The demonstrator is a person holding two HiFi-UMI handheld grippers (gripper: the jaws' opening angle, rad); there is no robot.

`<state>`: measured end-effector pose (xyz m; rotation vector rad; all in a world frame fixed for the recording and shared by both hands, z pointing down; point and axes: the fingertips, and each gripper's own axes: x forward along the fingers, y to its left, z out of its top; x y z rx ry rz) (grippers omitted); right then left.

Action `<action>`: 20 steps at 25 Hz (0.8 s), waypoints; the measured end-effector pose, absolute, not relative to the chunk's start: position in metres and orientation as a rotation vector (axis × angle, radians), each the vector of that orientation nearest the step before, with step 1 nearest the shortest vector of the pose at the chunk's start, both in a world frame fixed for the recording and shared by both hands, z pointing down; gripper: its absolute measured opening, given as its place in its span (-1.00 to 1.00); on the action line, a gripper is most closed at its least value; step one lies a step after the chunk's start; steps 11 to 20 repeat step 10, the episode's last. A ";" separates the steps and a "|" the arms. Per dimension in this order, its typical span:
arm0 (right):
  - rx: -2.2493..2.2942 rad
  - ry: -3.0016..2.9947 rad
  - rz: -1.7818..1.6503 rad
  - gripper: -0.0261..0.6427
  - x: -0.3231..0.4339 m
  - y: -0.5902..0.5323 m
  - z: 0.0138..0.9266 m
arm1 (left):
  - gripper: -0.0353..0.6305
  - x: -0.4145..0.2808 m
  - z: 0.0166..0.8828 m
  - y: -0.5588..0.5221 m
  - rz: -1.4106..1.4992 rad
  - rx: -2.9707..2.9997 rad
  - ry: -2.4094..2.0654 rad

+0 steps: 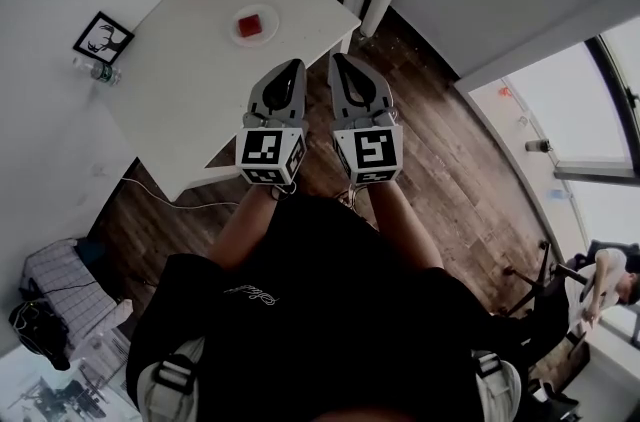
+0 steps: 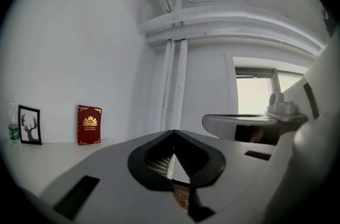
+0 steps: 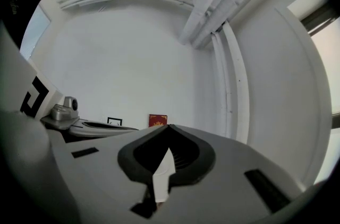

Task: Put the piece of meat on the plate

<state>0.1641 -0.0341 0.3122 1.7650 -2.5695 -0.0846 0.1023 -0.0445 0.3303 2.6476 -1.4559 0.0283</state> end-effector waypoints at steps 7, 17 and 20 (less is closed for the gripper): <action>1.833 -2.570 -0.102 -0.86 0.172 -0.037 0.300 | -0.88 0.111 0.314 -0.047 0.013 2.697 -1.439; 1.854 -2.572 -0.101 -0.86 0.177 -0.032 0.296 | -0.88 0.113 0.306 -0.043 0.009 2.711 -1.435; 1.854 -2.572 -0.101 -0.86 0.177 -0.032 0.296 | -0.88 0.113 0.306 -0.043 0.009 2.711 -1.435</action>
